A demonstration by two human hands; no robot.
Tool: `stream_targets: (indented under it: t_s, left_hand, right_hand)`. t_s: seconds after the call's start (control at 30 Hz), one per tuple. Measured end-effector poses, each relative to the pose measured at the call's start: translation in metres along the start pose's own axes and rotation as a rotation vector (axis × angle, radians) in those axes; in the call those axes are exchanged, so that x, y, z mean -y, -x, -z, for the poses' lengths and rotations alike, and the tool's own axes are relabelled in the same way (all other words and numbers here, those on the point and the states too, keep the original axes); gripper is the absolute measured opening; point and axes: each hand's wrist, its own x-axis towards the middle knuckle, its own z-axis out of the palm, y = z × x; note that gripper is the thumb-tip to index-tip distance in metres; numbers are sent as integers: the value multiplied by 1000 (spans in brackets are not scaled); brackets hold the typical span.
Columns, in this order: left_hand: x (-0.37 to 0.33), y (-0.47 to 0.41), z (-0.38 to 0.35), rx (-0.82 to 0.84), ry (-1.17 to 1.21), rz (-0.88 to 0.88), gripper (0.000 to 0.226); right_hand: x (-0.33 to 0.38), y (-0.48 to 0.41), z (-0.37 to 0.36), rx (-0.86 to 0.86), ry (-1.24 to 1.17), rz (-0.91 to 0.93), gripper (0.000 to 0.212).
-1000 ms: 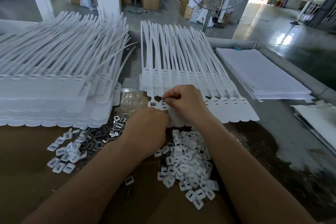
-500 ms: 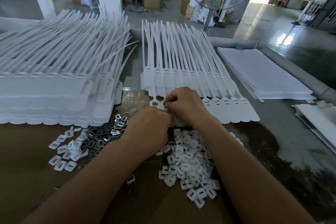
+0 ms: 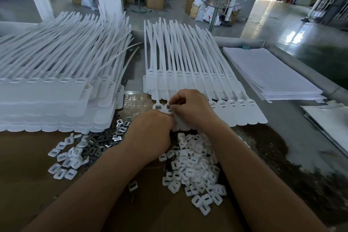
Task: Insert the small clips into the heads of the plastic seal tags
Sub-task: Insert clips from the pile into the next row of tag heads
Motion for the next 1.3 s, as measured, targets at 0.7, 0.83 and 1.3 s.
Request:
stream_targets:
  t_s: [0.7,0.83,1.3]
  left_hand:
    - [19,-3,11,-46,387,129,30]
    - [17,-1,11,-53,383,122,28]
    - [14,-2,10,-30,277,145,39]
  right_hand:
    - [21,30,18,320,281,243,14]
    - [21,30,15,350,305,213,12]
    - [-3,17,31,-81,-164,-63,21]
